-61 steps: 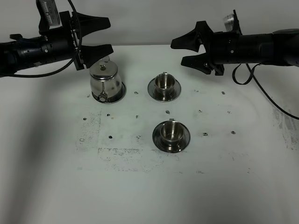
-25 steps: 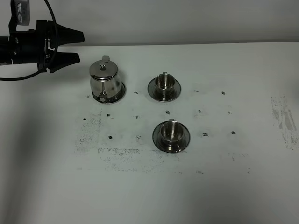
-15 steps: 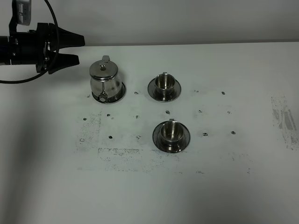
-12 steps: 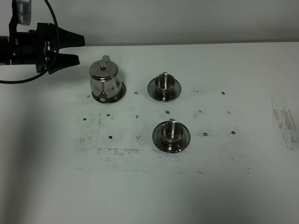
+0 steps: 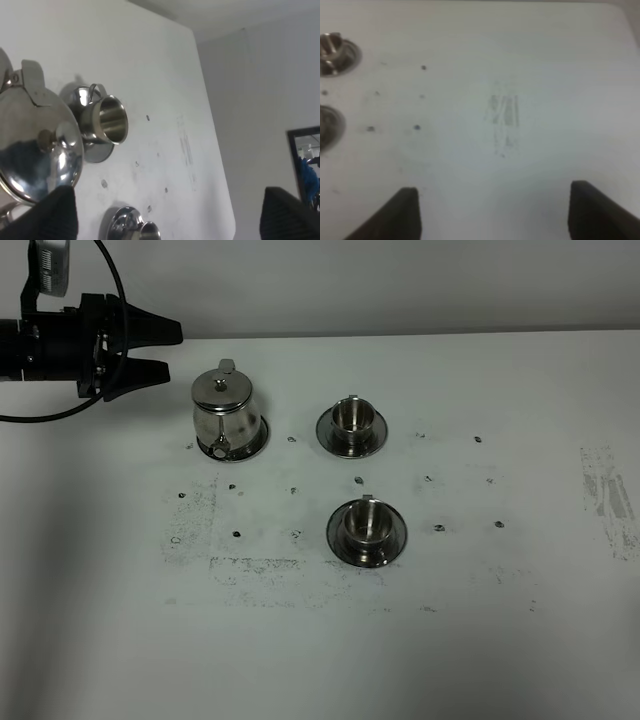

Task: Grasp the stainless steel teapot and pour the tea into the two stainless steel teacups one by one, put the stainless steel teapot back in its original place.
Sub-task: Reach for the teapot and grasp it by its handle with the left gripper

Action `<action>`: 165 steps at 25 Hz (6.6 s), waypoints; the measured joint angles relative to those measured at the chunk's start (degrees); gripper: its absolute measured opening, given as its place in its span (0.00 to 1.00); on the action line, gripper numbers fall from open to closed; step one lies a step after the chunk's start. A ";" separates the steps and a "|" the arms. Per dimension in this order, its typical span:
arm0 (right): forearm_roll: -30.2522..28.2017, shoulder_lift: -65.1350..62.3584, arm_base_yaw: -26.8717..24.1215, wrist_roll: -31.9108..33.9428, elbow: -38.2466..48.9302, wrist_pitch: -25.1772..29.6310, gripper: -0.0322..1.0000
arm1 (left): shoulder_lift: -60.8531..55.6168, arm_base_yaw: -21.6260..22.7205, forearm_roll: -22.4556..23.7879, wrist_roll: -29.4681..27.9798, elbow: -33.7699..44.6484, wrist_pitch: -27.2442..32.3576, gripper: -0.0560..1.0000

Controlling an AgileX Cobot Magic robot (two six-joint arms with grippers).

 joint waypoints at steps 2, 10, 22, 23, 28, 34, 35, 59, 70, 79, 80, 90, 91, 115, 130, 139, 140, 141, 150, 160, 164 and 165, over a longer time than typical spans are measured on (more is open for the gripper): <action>-0.61 -0.93 0.73 0.15 1.90 -0.05 0.60 | 0.00 0.00 0.07 0.00 0.00 0.00 0.73; -1.85 -2.76 1.67 1.24 5.85 2.72 0.60 | 0.00 0.00 0.09 0.00 0.00 0.00 0.73; -6.57 -13.48 7.37 1.35 8.64 2.68 0.60 | 0.00 0.00 0.09 0.00 0.00 0.18 0.73; -6.80 -13.75 7.52 1.35 8.68 2.68 0.60 | 0.00 0.00 0.09 0.00 0.00 0.18 0.73; -7.09 -13.93 9.72 1.57 9.00 2.58 0.60 | 0.00 0.00 0.09 0.00 0.00 0.18 0.73; -7.28 -13.93 12.06 1.82 9.00 2.47 0.60 | 0.00 0.05 0.09 0.00 0.00 0.18 0.73; -7.28 -13.93 12.17 1.82 9.00 2.47 0.60 | 0.00 0.05 0.09 0.00 0.00 0.18 0.73; -7.33 -15.26 19.96 1.76 9.00 2.28 0.60 | 0.00 0.05 1.29 -0.07 0.00 -0.13 0.73; -6.68 -15.26 19.96 2.31 9.00 2.28 0.60 | 0.00 0.05 1.47 -0.07 0.00 0.61 0.72; -5.48 -15.26 19.96 3.28 9.00 2.28 0.60 | 0.00 0.05 1.52 -0.07 0.00 1.00 0.72; -5.48 -15.26 19.96 3.28 9.00 2.28 0.60 | 0.00 0.05 1.52 -0.07 0.00 1.00 0.72; -5.37 -15.26 19.78 3.33 9.00 2.28 0.60 | 0.00 0.05 1.52 -0.07 0.00 1.06 0.72; -5.37 -15.26 19.37 3.33 9.00 2.28 0.60 | 0.00 0.05 1.52 -0.07 0.00 1.06 0.72; -5.37 -15.31 17.52 3.69 9.00 2.28 0.60 | -32.69 -21.56 39.70 -8.37 0.00 -22.14 0.68; -5.37 -15.31 17.52 3.74 9.00 2.28 0.60 | -25.60 -38.89 95.39 -46.43 -0.14 -32.20 0.67; -5.37 -15.31 17.52 3.74 9.00 2.28 0.60 | -10.14 -38.89 96.84 -51.95 -13.87 -30.28 0.58; -5.37 -15.31 17.52 3.74 9.00 2.28 0.60 | -8.53 -38.89 96.96 -51.95 -15.89 -29.39 0.57; -5.37 -15.31 17.52 3.74 9.00 2.28 0.60 | -7.01 -38.89 97.02 -51.95 -17.83 -28.63 0.56; -5.37 -15.31 17.52 3.74 9.00 2.28 0.60 | 1.74 -36.42 97.68 -54.31 -27.81 -22.97 0.55; -5.37 -15.31 17.52 3.74 9.00 2.28 0.60 | 6.61 -34.82 98.65 -57.80 -28.47 -27.63 0.54; -5.37 -15.31 17.52 3.74 9.00 2.28 0.60 | 8.23 -34.27 99.82 -57.87 -28.48 -28.98 0.54; -5.37 -15.31 17.52 3.74 9.00 2.28 0.60 | 8.72 -34.12 100.37 -57.87 -28.48 -29.04 0.54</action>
